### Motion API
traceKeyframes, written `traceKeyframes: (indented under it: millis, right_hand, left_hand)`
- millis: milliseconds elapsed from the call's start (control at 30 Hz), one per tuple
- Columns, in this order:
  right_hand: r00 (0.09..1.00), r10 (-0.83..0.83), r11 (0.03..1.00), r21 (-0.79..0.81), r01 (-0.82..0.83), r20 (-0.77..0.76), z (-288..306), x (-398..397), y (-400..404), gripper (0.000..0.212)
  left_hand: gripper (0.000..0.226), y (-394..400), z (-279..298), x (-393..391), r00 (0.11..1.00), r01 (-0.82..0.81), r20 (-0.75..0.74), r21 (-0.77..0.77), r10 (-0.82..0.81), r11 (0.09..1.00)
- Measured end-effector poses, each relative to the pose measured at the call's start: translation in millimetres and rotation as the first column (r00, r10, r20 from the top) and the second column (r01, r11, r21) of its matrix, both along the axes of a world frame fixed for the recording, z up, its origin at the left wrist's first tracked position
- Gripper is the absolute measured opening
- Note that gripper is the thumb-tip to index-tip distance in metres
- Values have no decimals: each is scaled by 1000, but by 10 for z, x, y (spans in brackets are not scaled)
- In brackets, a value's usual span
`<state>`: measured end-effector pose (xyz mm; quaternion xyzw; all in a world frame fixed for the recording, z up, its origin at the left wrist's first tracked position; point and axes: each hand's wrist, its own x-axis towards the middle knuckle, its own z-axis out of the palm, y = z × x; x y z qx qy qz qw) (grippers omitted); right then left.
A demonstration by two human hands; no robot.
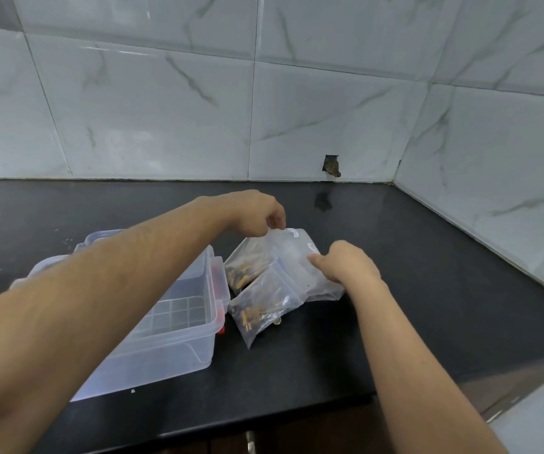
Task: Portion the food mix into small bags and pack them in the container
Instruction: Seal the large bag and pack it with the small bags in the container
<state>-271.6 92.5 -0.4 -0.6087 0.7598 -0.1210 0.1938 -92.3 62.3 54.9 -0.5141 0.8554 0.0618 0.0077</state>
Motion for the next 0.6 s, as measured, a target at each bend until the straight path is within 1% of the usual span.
traceKeyframes:
  millis: [67, 133, 167, 200, 267, 333, 400, 467, 533, 600]
  right_hand:
    - [1000, 4, 998, 64, -4, -7, -42, 1, -56, 37]
    - [999, 8, 995, 99, -11, 34, -58, -12, -108, 38]
    - [995, 0, 993, 113, -12, 102, -71, -28, -144, 39]
    - [976, -24, 993, 119, -2, 218, -88, -52, -183, 41]
    - [886, -86, 992, 126, 31, 456, -99, -110, -228, 38]
    - [814, -101, 992, 118, 41, 572, -81, -189, -258, 30]
    - [771, -92, 994, 102, 35, 630, -26, -279, -290, 26]
    - [739, -69, 996, 82, 19, 670, 90, -364, -313, 23]
    - [728, -34, 999, 49, 0, 684, 258, -456, -320, 20]
    - [705, 41, 999, -26, -31, 708, 451, -543, -316, 16]
  left_hand:
    - [42, -81, -35, -52, 1000, -24, 4, 13, 24, 1000]
    - [41, -142, -87, -102, 999, -38, 39, 50, 36, 998]
    - [41, -166, -115, -118, 998, -40, 56, 67, 36, 997]
    - [42, -191, -142, -128, 997, -39, 66, 77, 34, 996]
    - [42, -240, -185, -125, 998, -39, 56, 67, 36, 997]
    - [42, -270, -181, -110, 998, -54, 19, 52, 53, 997]
    - [45, -247, -131, -95, 993, -89, -69, 63, 93, 994]
    - [53, -188, -61, -69, 953, -126, -263, 116, 153, 985]
    - [57, -131, 6, -32, 852, -154, -473, 177, 222, 972]
    - [58, -70, 60, 3, 756, -179, -591, 230, 283, 957]
